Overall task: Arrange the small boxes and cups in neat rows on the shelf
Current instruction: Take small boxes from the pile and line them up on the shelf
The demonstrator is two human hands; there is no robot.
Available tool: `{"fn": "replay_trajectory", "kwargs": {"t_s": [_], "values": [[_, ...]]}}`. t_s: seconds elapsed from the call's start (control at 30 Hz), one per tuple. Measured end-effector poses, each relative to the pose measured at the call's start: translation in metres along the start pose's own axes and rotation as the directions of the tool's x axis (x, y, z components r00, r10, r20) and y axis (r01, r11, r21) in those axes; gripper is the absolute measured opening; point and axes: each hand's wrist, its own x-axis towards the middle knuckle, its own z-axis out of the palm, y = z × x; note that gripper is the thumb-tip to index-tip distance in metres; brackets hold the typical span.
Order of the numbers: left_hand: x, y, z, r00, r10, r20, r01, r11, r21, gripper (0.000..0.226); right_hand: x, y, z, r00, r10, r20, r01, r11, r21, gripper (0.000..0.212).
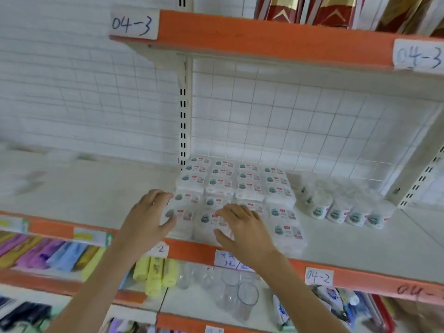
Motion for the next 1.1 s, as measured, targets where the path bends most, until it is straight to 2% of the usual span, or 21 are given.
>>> {"fn": "replay_trajectory", "kwargs": {"t_s": [0.13,0.27,0.4,0.53,0.6,0.7,0.8,0.93,1.1], "values": [[-0.074,0.013,-0.012,0.996,-0.065,0.066,0.059,0.994,0.094,0.047,-0.043,-0.023,0.008,0.994,-0.078,0.073,0.075,0.996,0.051,0.036],[-0.148,0.021,-0.021,0.975,-0.184,0.122,0.166,0.975,0.150,0.040,-0.081,-0.046,0.025,0.987,-0.119,0.107,0.105,0.986,0.128,0.033],[-0.217,0.025,-0.041,0.908,-0.398,0.134,0.369,0.908,0.198,0.039,-0.105,-0.075,0.053,0.962,-0.193,0.195,0.147,0.963,0.227,0.035],[-0.271,0.012,-0.067,0.854,-0.511,0.100,0.463,0.833,0.303,0.034,-0.109,-0.120,0.076,0.918,-0.307,0.250,0.220,0.920,0.323,0.035],[-0.289,0.002,-0.081,0.814,-0.572,0.104,0.510,0.789,0.342,0.038,-0.106,-0.145,0.086,0.888,-0.375,0.266,0.266,0.891,0.368,0.034],[-0.309,-0.019,-0.096,0.771,-0.634,0.059,0.585,0.742,0.327,0.043,-0.094,-0.182,0.099,0.847,-0.452,0.280,0.303,0.844,0.443,0.045],[-0.322,-0.049,-0.112,0.720,-0.694,0.005,0.668,0.694,0.269,0.035,-0.077,-0.216,0.115,0.825,-0.496,0.271,0.340,0.819,0.463,0.035],[-0.341,-0.111,-0.143,0.690,-0.721,-0.058,0.712,0.663,0.231,0.032,-0.040,-0.267,0.141,0.812,-0.523,0.261,0.364,0.802,0.474,0.033],[-0.342,-0.201,-0.199,0.687,-0.717,-0.117,0.722,0.657,0.215,0.026,0.026,-0.346,0.168,0.829,-0.511,0.229,0.349,0.791,0.503,0.034]]}}
